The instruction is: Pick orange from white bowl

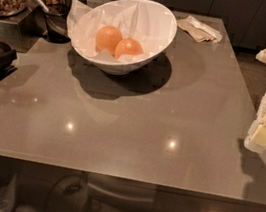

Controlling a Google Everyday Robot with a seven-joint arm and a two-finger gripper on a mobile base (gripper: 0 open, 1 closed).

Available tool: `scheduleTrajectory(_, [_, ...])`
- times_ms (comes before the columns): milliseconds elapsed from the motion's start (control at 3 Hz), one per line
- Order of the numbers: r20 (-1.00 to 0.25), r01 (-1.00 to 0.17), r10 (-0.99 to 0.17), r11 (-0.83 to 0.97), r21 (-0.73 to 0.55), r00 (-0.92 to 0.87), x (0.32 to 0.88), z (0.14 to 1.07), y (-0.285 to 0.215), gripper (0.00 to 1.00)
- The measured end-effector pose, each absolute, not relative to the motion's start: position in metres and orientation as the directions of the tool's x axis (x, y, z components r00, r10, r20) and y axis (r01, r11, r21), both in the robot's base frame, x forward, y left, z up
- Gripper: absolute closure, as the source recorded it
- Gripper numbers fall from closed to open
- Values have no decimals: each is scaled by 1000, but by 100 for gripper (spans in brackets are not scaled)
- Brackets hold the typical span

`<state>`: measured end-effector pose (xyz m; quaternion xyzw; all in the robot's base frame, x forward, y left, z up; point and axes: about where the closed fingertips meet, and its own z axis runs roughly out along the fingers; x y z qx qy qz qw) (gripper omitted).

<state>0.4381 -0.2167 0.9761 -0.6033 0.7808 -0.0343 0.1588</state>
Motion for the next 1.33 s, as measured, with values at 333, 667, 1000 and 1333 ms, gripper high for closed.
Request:
scheduleTrajectory(333, [-207, -931, -953, 270, -245, -222, 438, 976, -217, 0])
scheduleTrajectory(667, [-232, -922, -938, 311, -230, -258, 447, 980, -212, 0])
scheduleTrajectory(1000, [-234, -905, -919, 367, -217, -316, 462, 984, -204, 0])
scheduleTrajectory(1333, [-222, -910, -916, 374, -179, -333, 478, 976, -178, 0])
